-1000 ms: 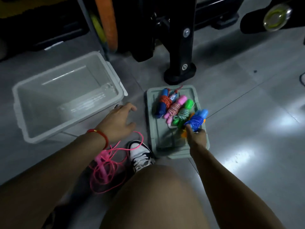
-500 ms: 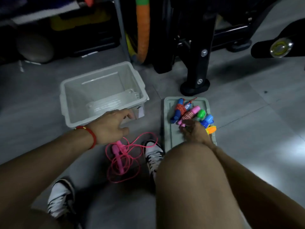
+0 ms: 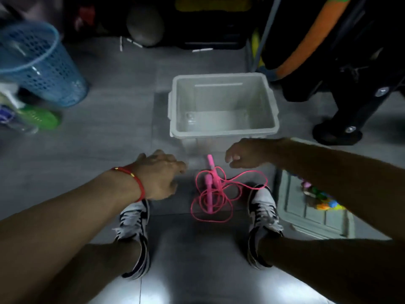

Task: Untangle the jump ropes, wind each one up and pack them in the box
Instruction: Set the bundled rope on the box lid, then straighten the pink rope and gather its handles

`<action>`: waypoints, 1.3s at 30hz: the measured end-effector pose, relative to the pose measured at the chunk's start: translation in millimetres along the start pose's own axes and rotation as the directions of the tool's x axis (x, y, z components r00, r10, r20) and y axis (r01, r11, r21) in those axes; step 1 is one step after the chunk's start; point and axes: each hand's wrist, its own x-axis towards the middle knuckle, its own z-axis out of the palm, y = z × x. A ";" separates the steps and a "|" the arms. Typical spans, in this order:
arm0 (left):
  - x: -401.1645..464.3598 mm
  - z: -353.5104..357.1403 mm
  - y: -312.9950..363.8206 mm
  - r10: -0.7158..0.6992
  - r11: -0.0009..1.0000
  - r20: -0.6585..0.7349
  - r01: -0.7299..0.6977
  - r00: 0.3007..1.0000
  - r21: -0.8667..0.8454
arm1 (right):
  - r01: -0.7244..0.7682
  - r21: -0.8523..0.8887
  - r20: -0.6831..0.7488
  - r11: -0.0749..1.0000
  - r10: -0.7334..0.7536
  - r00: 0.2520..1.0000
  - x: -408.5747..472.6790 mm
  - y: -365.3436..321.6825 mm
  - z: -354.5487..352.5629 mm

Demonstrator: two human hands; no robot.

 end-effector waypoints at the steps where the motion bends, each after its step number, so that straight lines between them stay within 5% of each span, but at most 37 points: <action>1: -0.6 3.1 -7.6 -0.004 1.000 0.010 0.004 1.000 0.008 | -0.015 -0.005 -0.006 1.000 0.015 1.000 24.4 -6.3 12.9; 5: 1.0 8.1 -32.5 -0.028 1.000 -0.008 0.028 1.000 -0.007 | -0.120 0.050 0.011 0.991 0.120 0.993 103.6 -4.2 79.2; 9: 1.8 12.6 -47.0 -0.036 0.999 -0.041 0.036 0.999 -0.006 | -0.099 0.058 -0.146 0.993 0.107 0.984 164.8 18.2 163.7; 11: 2.6 12.7 -49.8 -0.041 0.999 -0.002 0.041 0.999 -0.010 | -0.211 0.195 -0.100 0.958 0.234 0.967 175.1 25.6 183.4; 14: 5.2 7.0 -48.7 -0.047 0.999 0.066 0.047 0.997 0.005 | -0.272 0.420 -0.258 0.866 0.401 0.879 148.5 4.6 150.2; 19: 8.6 -16.7 -34.2 -0.028 0.999 0.055 0.030 0.998 -0.027 | 0.099 0.692 -0.456 0.715 0.327 0.828 97.9 -14.2 85.4; 22: 9.1 -29.0 -27.0 -0.056 0.998 -0.007 0.056 0.998 -0.028 | 0.283 0.618 -0.573 0.734 0.174 0.801 55.4 -50.6 22.4; 26: 10.8 -28.0 -17.2 -0.013 0.983 -0.119 -0.009 0.993 -0.182 | 0.506 0.467 -0.736 0.725 0.000 0.678 -21.9 -110.6 -63.5; 28: 7.5 -22.9 -11.7 -0.001 0.926 -0.123 -0.046 0.992 -0.374 | 0.615 0.503 -0.787 0.607 0.027 0.616 -62.0 -134.7 -93.7; 32: 0.6 -5.6 -16.6 -0.045 0.664 -0.254 -0.161 0.966 -0.731 | 0.660 0.667 -0.743 0.346 0.239 0.625 -119.4 -148.6 -118.2; 36: -17.9 6.8 -26.4 -0.106 0.650 -0.297 -0.160 0.949 -0.743 | 0.585 0.697 -0.716 0.414 0.456 0.529 -146.8 -114.2 -114.6; 39: -30.5 14.2 -35.0 -0.120 0.647 -0.332 -0.180 0.936 -0.741 | 0.333 0.750 -0.652 0.571 0.555 0.516 -151.2 -76.1 -92.3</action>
